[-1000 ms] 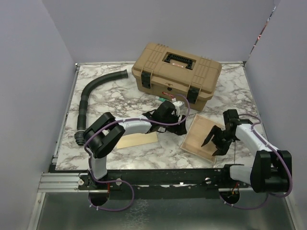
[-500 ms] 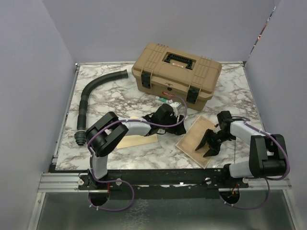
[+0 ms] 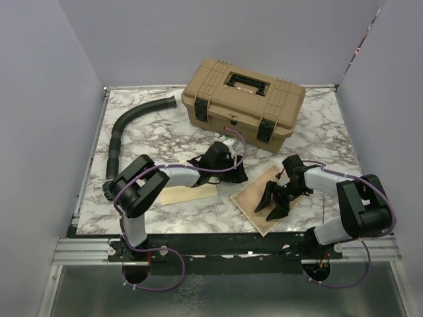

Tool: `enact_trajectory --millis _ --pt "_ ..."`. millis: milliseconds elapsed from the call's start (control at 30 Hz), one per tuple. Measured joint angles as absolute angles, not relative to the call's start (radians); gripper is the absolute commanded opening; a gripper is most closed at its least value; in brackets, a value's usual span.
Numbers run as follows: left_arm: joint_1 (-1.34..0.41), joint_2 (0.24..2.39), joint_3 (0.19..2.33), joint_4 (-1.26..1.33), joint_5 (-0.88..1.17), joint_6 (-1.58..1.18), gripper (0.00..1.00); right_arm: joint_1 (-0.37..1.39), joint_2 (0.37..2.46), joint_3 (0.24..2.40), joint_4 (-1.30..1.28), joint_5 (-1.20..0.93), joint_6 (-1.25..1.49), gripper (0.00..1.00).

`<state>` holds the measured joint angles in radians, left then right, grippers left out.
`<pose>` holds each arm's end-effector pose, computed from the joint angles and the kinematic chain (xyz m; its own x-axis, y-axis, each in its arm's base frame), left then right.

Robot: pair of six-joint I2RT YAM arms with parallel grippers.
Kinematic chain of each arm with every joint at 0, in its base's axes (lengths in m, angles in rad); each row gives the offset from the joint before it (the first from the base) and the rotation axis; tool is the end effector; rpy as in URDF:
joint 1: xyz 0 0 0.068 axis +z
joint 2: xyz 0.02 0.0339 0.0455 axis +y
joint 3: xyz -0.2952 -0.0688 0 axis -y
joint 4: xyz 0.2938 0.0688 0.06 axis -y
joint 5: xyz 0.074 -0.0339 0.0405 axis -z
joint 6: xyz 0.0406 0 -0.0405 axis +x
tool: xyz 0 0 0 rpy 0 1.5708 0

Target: Place the letter into the envelope and seal it

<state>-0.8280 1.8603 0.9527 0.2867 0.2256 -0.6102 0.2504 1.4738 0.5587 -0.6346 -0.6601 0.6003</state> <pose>0.2806 -0.3190 0.1358 -0.8044 0.0502 -0.5920 0.4637 0.6760 -0.5727 0.2073 0.0787 0.1050 -0.9169 0.2261 0.3289 0.3753 0.7688 0.5178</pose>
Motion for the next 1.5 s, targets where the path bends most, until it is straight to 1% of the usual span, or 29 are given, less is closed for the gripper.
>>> enact_trajectory --millis 67,133,200,267,367,433,467,533,600,633,667,800,867,900,933,967,1033,1067,1200,1300,1400,1500 --pt "-0.797 1.816 0.918 0.244 0.233 -0.614 0.66 0.254 1.473 0.557 -0.621 -0.667 0.612 0.61" --pt "-0.761 1.774 0.883 0.204 0.258 -0.622 0.6 0.256 1.473 0.557 -0.605 -0.672 0.626 0.61" --pt "-0.723 1.747 0.861 0.164 0.3 -0.63 0.57 0.257 1.475 0.557 -0.588 -0.678 0.64 0.61" --pt "-0.702 1.74 0.852 0.143 0.336 -0.63 0.54 0.257 1.478 0.557 -0.572 -0.685 0.649 0.61" --pt "-0.701 1.75 0.848 0.124 0.419 -0.638 0.47 0.259 1.486 0.556 -0.54 -0.702 0.659 0.61" --pt "-0.706 1.773 0.85 0.129 0.478 -0.651 0.44 0.26 1.493 0.556 -0.514 -0.717 0.661 0.61" --pt "-0.708 1.781 0.854 0.13 0.496 -0.656 0.4 0.26 1.495 0.556 -0.507 -0.721 0.662 0.61" --pt "-0.712 1.797 0.859 0.131 0.536 -0.664 0.29 0.26 1.501 0.554 -0.488 -0.732 0.663 0.61" --pt "-0.715 1.805 0.859 0.124 0.556 -0.669 0.15 0.261 1.504 0.554 -0.474 -0.741 0.664 0.61" --pt "-0.716 1.808 0.858 0.116 0.562 -0.672 0.02 0.261 1.505 0.554 -0.467 -0.744 0.664 0.61" --pt "-0.716 1.811 0.857 0.104 0.567 -0.671 0.0 0.261 1.506 0.554 -0.461 -0.746 0.665 0.61" --pt "-0.712 1.809 0.854 0.072 0.569 -0.654 0.0 0.261 1.496 0.554 -0.443 -0.745 0.665 0.63" --pt "-0.704 1.794 0.854 0.051 0.56 -0.628 0.0 0.261 1.474 0.555 -0.43 -0.73 0.664 0.65" --pt "-0.701 1.782 0.856 0.029 0.552 -0.606 0.0 0.262 1.454 0.558 -0.425 -0.715 0.661 0.68" --pt "-0.698 1.768 0.862 0.001 0.541 -0.584 0.0 0.262 1.429 0.564 -0.422 -0.695 0.656 0.71" --pt "-0.691 1.751 0.877 -0.043 0.527 -0.553 0.0 0.262 1.394 0.577 -0.419 -0.676 0.648 0.76" --pt "-0.683 1.717 0.917 -0.11 0.505 -0.498 0.0 0.262 1.331 0.61 -0.419 -0.65 0.631 0.93" --pt "-0.678 1.696 0.936 -0.134 0.496 -0.473 0.0 0.262 1.289 0.64 -0.416 -0.634 0.615 0.99" --pt "-0.673 1.568 0.977 -0.227 0.463 -0.373 0.0 0.262 1.14 0.741 -0.358 -0.587 0.567 1.0" --pt "-0.674 1.429 0.979 -0.307 0.443 -0.305 0.0 0.262 1.053 0.801 -0.291 -0.581 0.53 1.0" --pt "-0.674 1.315 0.982 -0.364 0.429 -0.254 0.0 0.262 1.04 0.881 -0.254 -0.602 0.466 1.0" --pt "-0.674 1.209 0.993 -0.411 0.414 -0.2 0.0 0.263 1.085 0.984 -0.247 -0.643 0.356 0.99"
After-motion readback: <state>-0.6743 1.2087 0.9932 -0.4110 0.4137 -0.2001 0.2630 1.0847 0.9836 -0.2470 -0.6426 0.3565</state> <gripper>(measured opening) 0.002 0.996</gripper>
